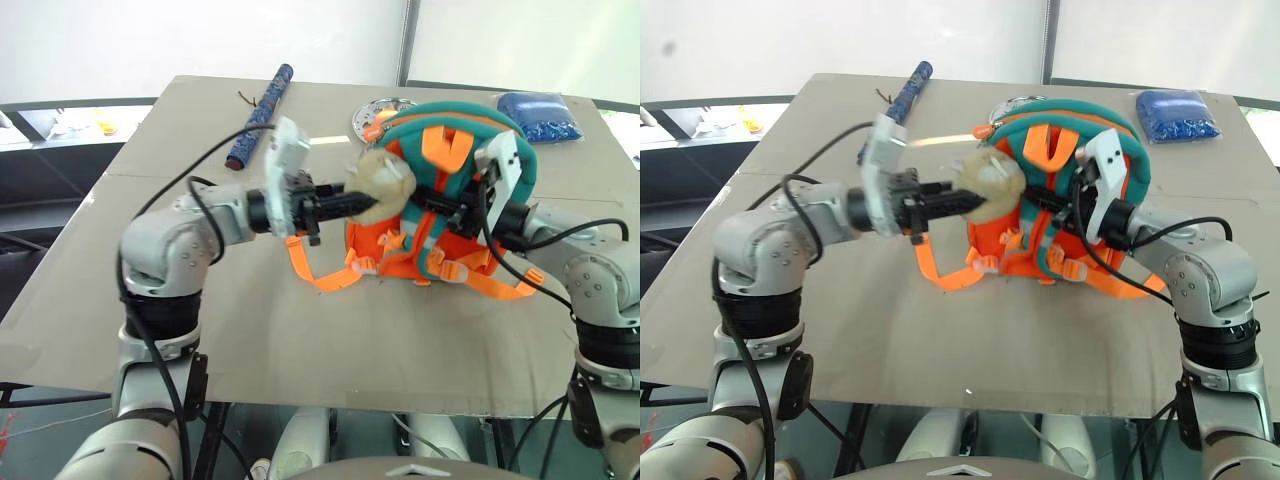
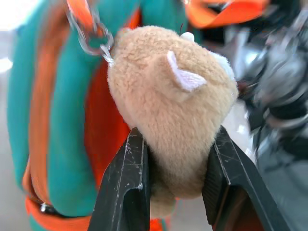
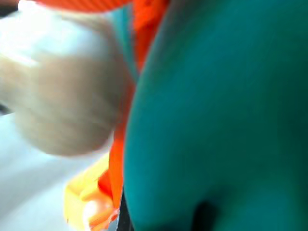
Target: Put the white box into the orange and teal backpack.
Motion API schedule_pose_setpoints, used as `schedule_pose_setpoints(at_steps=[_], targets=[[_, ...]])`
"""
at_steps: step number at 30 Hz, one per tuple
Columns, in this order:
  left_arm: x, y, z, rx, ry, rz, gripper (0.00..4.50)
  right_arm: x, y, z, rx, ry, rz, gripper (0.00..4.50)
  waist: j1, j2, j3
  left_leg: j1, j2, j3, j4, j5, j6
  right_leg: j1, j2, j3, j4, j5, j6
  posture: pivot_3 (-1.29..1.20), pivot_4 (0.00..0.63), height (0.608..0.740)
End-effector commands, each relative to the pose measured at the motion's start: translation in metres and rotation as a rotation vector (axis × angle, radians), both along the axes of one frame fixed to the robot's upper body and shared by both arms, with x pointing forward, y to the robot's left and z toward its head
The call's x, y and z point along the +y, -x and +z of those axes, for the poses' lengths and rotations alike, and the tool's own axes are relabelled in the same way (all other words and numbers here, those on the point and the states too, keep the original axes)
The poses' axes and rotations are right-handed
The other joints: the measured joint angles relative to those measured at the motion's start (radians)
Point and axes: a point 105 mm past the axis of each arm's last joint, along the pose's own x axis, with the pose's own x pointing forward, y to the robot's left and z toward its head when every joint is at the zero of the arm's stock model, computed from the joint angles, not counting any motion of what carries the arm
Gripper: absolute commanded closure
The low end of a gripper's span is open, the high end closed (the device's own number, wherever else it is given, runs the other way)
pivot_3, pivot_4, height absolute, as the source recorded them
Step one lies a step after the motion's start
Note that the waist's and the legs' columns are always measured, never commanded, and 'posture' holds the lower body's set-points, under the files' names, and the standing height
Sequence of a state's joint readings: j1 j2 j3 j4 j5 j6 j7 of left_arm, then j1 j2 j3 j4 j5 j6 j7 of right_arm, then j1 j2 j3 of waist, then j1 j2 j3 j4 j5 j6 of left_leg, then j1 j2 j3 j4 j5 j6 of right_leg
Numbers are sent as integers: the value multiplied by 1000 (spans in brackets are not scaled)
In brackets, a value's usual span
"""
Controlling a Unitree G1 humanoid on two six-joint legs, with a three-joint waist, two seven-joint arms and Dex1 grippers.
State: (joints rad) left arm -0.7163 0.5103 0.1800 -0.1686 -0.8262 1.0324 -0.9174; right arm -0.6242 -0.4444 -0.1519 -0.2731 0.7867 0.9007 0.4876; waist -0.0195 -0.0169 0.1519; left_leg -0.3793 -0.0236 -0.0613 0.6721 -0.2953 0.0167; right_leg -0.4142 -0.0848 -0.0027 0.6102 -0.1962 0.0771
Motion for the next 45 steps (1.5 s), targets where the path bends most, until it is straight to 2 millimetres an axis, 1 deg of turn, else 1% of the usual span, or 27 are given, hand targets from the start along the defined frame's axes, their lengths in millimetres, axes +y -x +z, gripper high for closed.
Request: schedule_pose_setpoints(at_steps=[1,3,5,7,9,11,14,16,17,19,21,22,23,25,27,30,32,33,34,35,36,38,40,42,44,45], targets=[[24,-2,28,48,200,7,3754,-40,-19,43,-61,-184,-198,4500,1,0,0,0,0,0,0,0,0,0,0,0,0,0,0,0,150,733],[34,-6,27,114,254,25,3754,-52,-26,48,-38,-243,-251,4500,3,0,0,-1,0,-1,0,0,0,0,0,0,0,0,0,0,150,733],[42,-11,-31,231,109,133,3755,-67,-34,51,-18,-301,-321,4500,-1,1,-1,-1,0,0,-2,0,0,0,0,-1,0,0,0,0,150,733],[49,-10,-71,301,11,203,3755,-74,-37,50,-6,-316,-358,4500,-5,2,-1,-1,-1,1,-3,0,0,0,-1,0,0,0,0,0,150,733],[54,-5,-100,340,-50,234,3755,-81,-39,47,7,-310,-400,4500,-14,2,-1,0,-1,2,-4,0,0,-1,-1,0,0,0,0,0,150,733],[52,6,-117,363,-100,218,3755,-88,-40,43,18,-306,-443,4500,-11,2,-1,-4,-1,1,-4,0,0,-4,-1,-1,0,0,0,0,150,733],[47,23,-143,411,-150,203,3757,-96,-40,41,22,-298,-486,4500,-2,2,-1,-3,-1,1,-3,0,0,-4,-1,0,-1,0,0,0,150,733],[44,28,-155,417,-174,212,3758,-98,-38,40,19,-293,-489,4500,3,3,-2,1,-1,2,-3,0,0,0,-1,1,-1,0,0,0,150,733],[44,27,-159,419,-174,228,3758,-99,-37,40,20,-302,-491,4500,5,3,-2,3,-1,2,-3,0,0,1,-1,1,-1,0,0,0,150,733],[47,21,-162,415,-174,272,3758,-101,-34,43,9,-306,-496,4500,6,3,-2,3,-1,2,-3,0,1,2,-1,1,0,0,0,0,150,733],[57,10,-167,399,-185,349,3758,-106,-32,49,-3,-327,-507,4500,6,3,-2,3,-1,2,-2,0,1,2,-1,1,0,0,0,0,150,733],[66,1,-166,389,-167,401,3758,-110,-31,52,-11,-325,-525,4500,6,3,-2,3,-1,2,-2,0,0,2,-1,1,0,0,0,0,150,733],[77,-11,-157,368,-92,465,3758,-116,-31,54,-18,-331,-547,4500,8,3,-2,3,-1,2,-3,0,0,2,-1,1,0,0,0,0,150,733],[92,-25,-142,352,45,534,3758,-125,-31,58,-25,-340,-577,4500,8,3,-2,3,-1,2,-2,0,0,2,-1,1,0,0,0,0,150,733],[98,-29,-136,396,118,535,3762,-133,-31,60,-30,-349,-610,4500,8,3,-2,1,-1,2,-2,0,1,1,-1,0,-1,0,0,0,150,733],[77,-17,-154,425,-13,415,3791,-142,-29,65,-52,-353,-650,4500,5,3,-2,1,-1,2,-2,0,1,1,-1,0,0,0,0,0,150,733],[60,-14,-165,415,-93,359,3801,-148,-27,68,-65,-358,-673,4500,7,3,-2,0,-1,3,-3,-1,1,1,-1,0,0,0,0,0,150,733],[36,-21,-164,370,-119,313,3801,-153,-21,72,-95,-348,-694,4500,9,3,-2,0,-1,3,-3,-1,1,1,-1,0,0,0,0,0,150,733],[12,-29,-159,318,-134,268,3802,-157,-14,75,-131,-309,-714,4500,19,3,-2,-1,-1,3,-3,-1,1,1,-1,0,0,0,0,0,150,733],[-4,-34,-154,281,-140,239,3803,-159,-9,76,-155,-279,-726,4500,39,4,-2,-2,-3,3,-2,-1,1,2,-2,-1,-1,0,0,0,150,733],[-22,-39,-142,216,-136,206,3804,-155,1,72,-175,-213,-715,4500,49,3,-2,-4,-5,0,0,0,2,1,-2,-1,-3,0,0,0,150,733],[-42,-42,-125,157,-112,157,3810,-140,14,53,-161,-78,-662,4500,63,3,-2,-5,-6,-1,2,0,2,2,-2,-1,-2,0,0,0,150,733],[-57,-43,-113,120,-102,114,3811,-127,25,21,-84,18,-614,4500,47,3,-2,-6,-5,0,1,0,2,1,-2,-1,-2,0,0,0,150,733],[-66,-41,-112,76,-136,86,3819,-120,34,-8,-18,114,-587,4500,28,4,-2,-5,-5,1,-1,0,2,2,-2,0,-2,0,0,0,150,733],[-68,-38,-115,47,-169,60,3827,-117,39,-30,22,208,-577,4500,13,5,-3,-3,-4,3,-3,0,2,1,-2,2,-1,0,0,0,150,733],[-69,-35,-116,42,-173,41,3827,-121,40,-39,27,262,-596,4158,9,5,-3,-2,-4,3,-3,0,2,1,-2,2,-1,0,0,0,150,733]])
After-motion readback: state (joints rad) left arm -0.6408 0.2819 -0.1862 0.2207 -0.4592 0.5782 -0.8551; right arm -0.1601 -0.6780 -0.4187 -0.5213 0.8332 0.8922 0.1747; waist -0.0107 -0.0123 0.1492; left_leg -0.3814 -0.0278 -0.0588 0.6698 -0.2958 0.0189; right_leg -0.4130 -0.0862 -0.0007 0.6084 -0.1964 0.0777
